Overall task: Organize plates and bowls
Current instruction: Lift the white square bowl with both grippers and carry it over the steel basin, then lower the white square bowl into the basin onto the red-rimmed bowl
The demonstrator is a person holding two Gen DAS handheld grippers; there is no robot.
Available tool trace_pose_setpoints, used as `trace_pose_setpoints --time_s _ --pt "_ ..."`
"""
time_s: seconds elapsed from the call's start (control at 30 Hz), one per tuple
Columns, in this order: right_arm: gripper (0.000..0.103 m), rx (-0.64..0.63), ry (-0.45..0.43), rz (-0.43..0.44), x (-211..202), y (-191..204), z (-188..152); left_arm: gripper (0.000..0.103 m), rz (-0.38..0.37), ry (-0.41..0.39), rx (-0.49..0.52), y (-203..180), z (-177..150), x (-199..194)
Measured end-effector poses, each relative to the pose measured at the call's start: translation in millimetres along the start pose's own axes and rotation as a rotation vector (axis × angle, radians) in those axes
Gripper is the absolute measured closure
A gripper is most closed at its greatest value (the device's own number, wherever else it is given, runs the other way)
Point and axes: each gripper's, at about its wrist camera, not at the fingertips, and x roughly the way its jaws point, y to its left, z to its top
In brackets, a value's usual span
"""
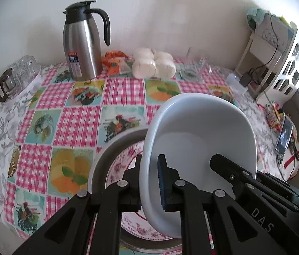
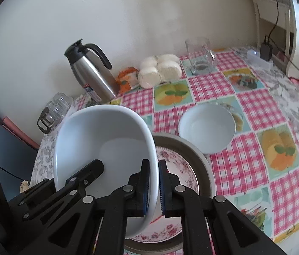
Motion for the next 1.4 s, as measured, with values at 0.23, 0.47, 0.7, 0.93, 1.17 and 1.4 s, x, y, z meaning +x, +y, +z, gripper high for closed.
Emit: trace_pose_setpoints --time_s 0.23,0.47,0.7,0.93,1.17,1.4 --pt "0.094 0.032 0.060 0.015 12.5 -10.9 -10.4 0.090 0.016 0.055 -0.015 -0.2 -7.3 7.8" --pt "0.093 0.035 0.091 0.010 19.0 -12.8 -15.1 0.090 0.028 0.091 -0.034 3.2 -7.9 12.5" --pt "0.093 0.050 0.125 0.010 27.3 -13.6 -17.4 0.090 0.050 0.130 -0.043 6.1 -10.1 18.6" --pt "0.090 0.051 0.145 -0.013 32.6 -12.5 -18.7 0.090 0.038 0.153 -0.070 11.0 -10.3 22.9" --pt "0.089 0.040 0.168 -0.050 39.6 -12.5 -21.8 0.090 0.043 0.161 -0.075 11.8 -11.1 25.9" --pt "0.089 0.047 0.173 -0.037 41.3 -13.6 -21.5 0.090 0.057 0.146 -0.076 12.6 -10.1 22.9"
